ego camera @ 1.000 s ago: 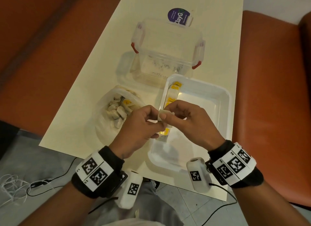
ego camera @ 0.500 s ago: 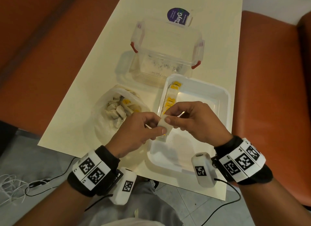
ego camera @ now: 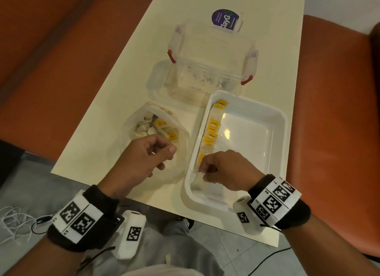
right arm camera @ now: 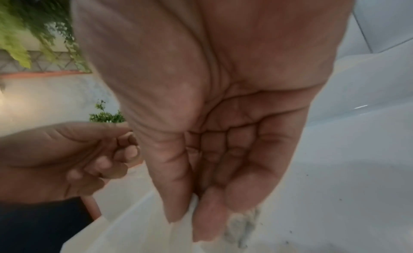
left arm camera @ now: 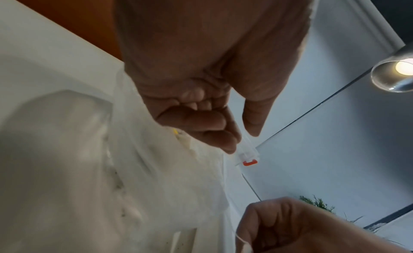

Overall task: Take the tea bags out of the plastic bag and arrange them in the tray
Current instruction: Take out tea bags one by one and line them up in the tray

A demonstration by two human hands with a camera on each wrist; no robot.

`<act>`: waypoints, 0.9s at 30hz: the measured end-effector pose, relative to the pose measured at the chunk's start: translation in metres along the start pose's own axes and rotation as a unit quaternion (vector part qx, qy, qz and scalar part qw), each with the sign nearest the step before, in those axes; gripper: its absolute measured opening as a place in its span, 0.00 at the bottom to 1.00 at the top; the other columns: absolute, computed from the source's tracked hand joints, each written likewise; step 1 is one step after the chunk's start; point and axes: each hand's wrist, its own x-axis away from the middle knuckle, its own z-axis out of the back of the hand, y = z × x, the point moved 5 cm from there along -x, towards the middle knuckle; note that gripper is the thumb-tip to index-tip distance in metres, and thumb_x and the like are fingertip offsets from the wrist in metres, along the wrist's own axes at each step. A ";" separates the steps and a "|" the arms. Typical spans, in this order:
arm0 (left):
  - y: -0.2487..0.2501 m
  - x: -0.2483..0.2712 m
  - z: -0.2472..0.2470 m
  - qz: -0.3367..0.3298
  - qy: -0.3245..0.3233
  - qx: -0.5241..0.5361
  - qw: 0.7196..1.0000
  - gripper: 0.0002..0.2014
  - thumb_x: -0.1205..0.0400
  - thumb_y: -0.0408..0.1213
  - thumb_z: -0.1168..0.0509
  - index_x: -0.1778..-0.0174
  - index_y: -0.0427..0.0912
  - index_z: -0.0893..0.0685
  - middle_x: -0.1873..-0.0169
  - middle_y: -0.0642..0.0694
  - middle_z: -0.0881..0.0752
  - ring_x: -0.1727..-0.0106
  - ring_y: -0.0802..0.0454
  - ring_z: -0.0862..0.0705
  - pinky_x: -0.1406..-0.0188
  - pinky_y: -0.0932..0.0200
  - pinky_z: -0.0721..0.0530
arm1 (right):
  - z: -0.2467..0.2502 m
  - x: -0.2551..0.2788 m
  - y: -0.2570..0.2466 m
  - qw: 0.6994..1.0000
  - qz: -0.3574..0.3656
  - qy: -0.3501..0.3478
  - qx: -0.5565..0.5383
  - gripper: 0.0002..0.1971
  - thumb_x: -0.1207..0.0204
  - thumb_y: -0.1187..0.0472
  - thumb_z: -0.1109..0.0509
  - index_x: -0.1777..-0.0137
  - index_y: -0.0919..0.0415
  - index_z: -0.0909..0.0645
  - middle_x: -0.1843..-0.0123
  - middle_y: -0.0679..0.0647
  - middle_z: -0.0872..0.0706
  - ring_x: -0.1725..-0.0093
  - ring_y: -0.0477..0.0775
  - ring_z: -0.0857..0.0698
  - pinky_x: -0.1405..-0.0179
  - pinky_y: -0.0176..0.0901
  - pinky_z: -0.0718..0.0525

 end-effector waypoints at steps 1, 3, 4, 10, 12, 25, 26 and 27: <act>0.000 0.001 0.002 -0.001 0.004 0.000 1.000 0.07 0.18 0.44 0.29 0.54 0.45 0.13 0.58 0.46 0.09 0.67 0.57 0.16 0.73 0.61 0.24 | 0.000 -0.004 0.002 1.000 -0.012 0.008 0.009 0.06 0.23 0.53 0.25 0.47 0.44 0.14 0.58 0.40 0.15 0.54 0.49 0.14 0.48 0.44 0.16; -0.001 0.002 0.004 -0.002 0.008 -0.001 1.000 0.07 0.18 0.44 0.30 0.54 0.45 0.13 0.58 0.46 0.09 0.67 0.58 0.16 0.73 0.61 0.24 | 0.002 -0.011 0.006 0.999 -0.031 0.031 0.027 0.05 0.24 0.53 0.25 0.50 0.43 0.16 0.54 0.43 0.12 0.54 0.50 0.14 0.52 0.44 0.17; -0.001 0.003 0.005 -0.001 0.008 0.000 1.000 0.07 0.18 0.44 0.30 0.54 0.45 0.13 0.58 0.46 0.09 0.67 0.58 0.16 0.73 0.60 0.24 | 0.003 -0.013 0.007 0.998 -0.037 0.041 0.032 0.05 0.24 0.53 0.25 0.51 0.43 0.17 0.53 0.44 0.12 0.55 0.50 0.15 0.54 0.43 0.18; 0.001 0.004 0.003 0.000 0.004 0.000 1.000 0.07 0.18 0.45 0.30 0.54 0.46 0.13 0.59 0.48 0.09 0.67 0.58 0.16 0.71 0.59 0.24 | 0.005 -0.022 0.011 0.996 -0.058 0.067 -0.003 0.06 0.25 0.57 0.24 0.55 0.45 0.19 0.59 0.44 0.13 0.58 0.49 0.15 0.60 0.39 0.21; 0.002 0.004 0.004 -0.004 0.006 0.000 1.000 0.07 0.18 0.45 0.30 0.54 0.46 0.13 0.59 0.48 0.09 0.67 0.59 0.16 0.70 0.59 0.23 | 0.006 -0.025 0.013 0.995 -0.065 0.072 -0.015 0.07 0.26 0.58 0.25 0.57 0.45 0.19 0.62 0.44 0.13 0.59 0.49 0.15 0.62 0.39 0.22; -0.002 -0.007 0.026 -0.047 0.049 -0.104 0.992 0.04 0.19 0.39 0.28 0.53 0.55 0.10 0.64 0.56 0.12 0.67 0.59 0.13 0.71 0.70 0.24 | 0.007 -0.028 0.018 0.994 -0.085 0.061 -0.039 0.04 0.26 0.56 0.26 0.58 0.50 0.19 0.68 0.46 0.10 0.64 0.45 0.12 0.59 0.44 0.17; -0.001 -0.009 0.028 -0.056 0.055 -0.133 0.988 0.05 0.19 0.39 0.28 0.53 0.56 0.11 0.63 0.56 0.12 0.66 0.58 0.13 0.68 0.67 0.24 | 0.008 -0.028 0.018 0.994 -0.087 0.066 -0.032 0.04 0.26 0.55 0.26 0.58 0.50 0.19 0.67 0.45 0.10 0.64 0.45 0.12 0.61 0.43 0.20; 0.000 -0.011 0.030 -0.066 0.061 -0.172 0.981 0.06 0.19 0.39 0.28 0.53 0.56 0.11 0.61 0.57 0.12 0.64 0.58 0.14 0.65 0.64 0.22 | 0.009 -0.028 0.019 0.993 -0.090 0.070 -0.027 0.05 0.26 0.53 0.26 0.58 0.50 0.20 0.67 0.45 0.11 0.64 0.45 0.12 0.62 0.42 0.21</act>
